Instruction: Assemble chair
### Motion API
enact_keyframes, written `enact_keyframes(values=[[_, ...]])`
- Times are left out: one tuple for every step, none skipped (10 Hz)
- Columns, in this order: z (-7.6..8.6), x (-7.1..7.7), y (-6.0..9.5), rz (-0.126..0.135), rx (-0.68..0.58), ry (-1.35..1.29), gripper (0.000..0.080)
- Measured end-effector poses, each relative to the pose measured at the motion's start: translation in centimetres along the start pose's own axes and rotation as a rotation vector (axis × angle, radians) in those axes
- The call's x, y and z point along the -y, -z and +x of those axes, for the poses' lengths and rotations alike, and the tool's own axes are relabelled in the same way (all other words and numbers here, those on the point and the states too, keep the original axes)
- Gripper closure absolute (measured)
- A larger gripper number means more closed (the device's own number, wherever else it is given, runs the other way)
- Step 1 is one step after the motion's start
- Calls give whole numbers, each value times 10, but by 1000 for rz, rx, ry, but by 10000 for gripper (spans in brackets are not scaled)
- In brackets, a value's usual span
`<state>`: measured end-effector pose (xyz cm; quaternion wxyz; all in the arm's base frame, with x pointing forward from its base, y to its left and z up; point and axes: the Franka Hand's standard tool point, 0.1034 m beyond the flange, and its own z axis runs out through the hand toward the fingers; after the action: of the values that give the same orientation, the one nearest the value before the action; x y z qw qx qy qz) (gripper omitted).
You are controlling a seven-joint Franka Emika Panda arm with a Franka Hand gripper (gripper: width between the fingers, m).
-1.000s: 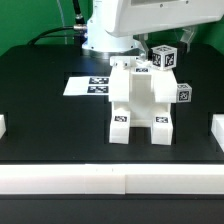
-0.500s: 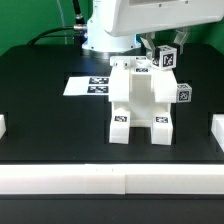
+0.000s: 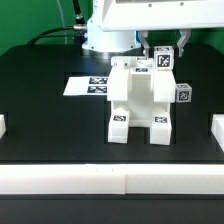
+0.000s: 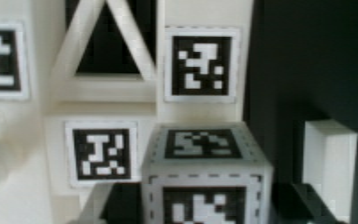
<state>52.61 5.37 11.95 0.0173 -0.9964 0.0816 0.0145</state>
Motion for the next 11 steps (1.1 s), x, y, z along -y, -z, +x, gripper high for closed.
enact_keyframes(values=[[0, 0, 0, 0, 0, -80, 512], [1, -1, 0, 7, 1, -204, 512], [1, -1, 0, 14, 3, -256, 512], [1, -1, 0, 26, 7, -357, 512], [1, -2, -1, 31, 10, -454, 512], [1, -2, -1, 31, 11, -525, 512], [1, -1, -1, 33, 13, -588, 512], [1, 0, -1, 35, 15, -660, 512], [1, 0, -1, 35, 16, -670, 512], [1, 0, -1, 35, 16, -666, 512], [1, 0, -1, 35, 15, -631, 416]])
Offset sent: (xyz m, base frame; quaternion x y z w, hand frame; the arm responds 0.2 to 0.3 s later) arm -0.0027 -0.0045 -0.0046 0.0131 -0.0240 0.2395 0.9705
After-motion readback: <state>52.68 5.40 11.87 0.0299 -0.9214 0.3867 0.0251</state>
